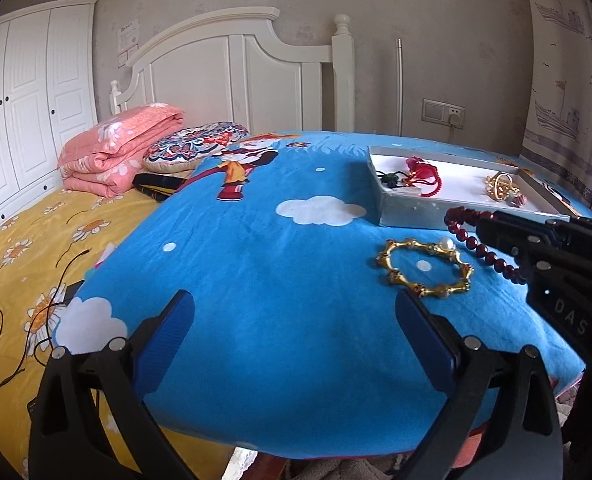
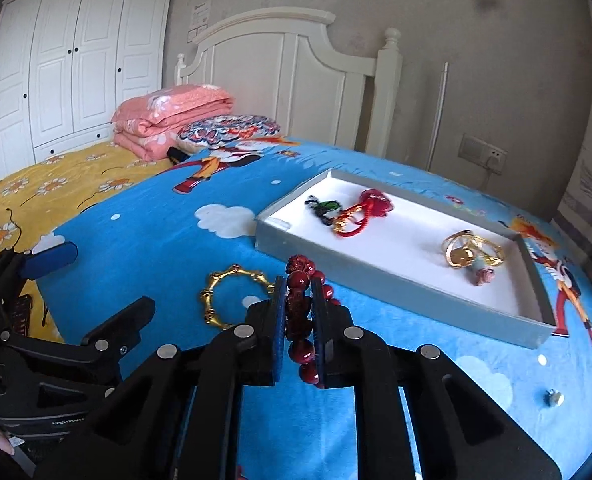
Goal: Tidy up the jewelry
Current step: 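Grasp the red bead bracelet with the right tool while the left grasps the gold bamboo bangle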
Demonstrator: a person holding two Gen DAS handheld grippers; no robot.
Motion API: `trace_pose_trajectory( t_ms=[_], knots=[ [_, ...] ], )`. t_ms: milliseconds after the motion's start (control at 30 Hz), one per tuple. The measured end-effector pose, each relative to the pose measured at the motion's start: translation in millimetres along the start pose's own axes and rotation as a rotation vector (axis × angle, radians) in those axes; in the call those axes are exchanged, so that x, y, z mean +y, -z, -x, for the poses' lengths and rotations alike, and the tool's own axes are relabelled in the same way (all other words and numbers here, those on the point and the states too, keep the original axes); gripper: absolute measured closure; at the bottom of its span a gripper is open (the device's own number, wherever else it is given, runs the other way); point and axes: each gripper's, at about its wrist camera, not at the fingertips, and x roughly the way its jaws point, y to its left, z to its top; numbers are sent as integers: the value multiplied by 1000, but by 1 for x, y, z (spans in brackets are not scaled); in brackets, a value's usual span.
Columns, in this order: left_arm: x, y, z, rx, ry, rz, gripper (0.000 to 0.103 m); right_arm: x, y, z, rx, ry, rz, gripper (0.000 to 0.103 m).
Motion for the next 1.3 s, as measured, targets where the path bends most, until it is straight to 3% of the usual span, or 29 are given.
trace_pose_trajectory(
  t_ms=[200, 367, 500, 633, 700, 833, 1033, 1067, 1167, 1300],
  knots=[
    [-43, -14, -4, -5, 88, -68, 5, -46, 7, 33, -57, 82, -89, 91],
    [-75, -20, -23, 45, 142, -115, 8, -71, 20, 46, -62, 104, -134, 91],
    [-93, -20, -40, 96, 175, -164, 25, -82, 28, 50, -61, 97, -164, 91],
    [-103, -17, -42, 76, 179, -235, 39, -84, 31, 51, -68, 80, -177, 90],
    [-102, -15, -42, 100, 260, -219, 66, -82, 32, 50, -67, 72, -174, 90],
    [-104, -13, -40, 95, 277, -223, 72, -79, 33, 50, -61, 64, -170, 90],
    [-97, -23, -51, 131, 298, -204, 63, -79, 34, 49, -58, 56, -181, 90],
    [-99, -23, -51, 132, 300, -216, 65, -79, 34, 49, -57, 54, -182, 90],
    [-101, -21, -49, 114, 296, -229, 93, -82, 34, 47, -56, 51, -188, 90],
    [-98, -17, -45, 74, 290, -194, 94, -85, 35, 48, -56, 49, -196, 90]
  ],
)
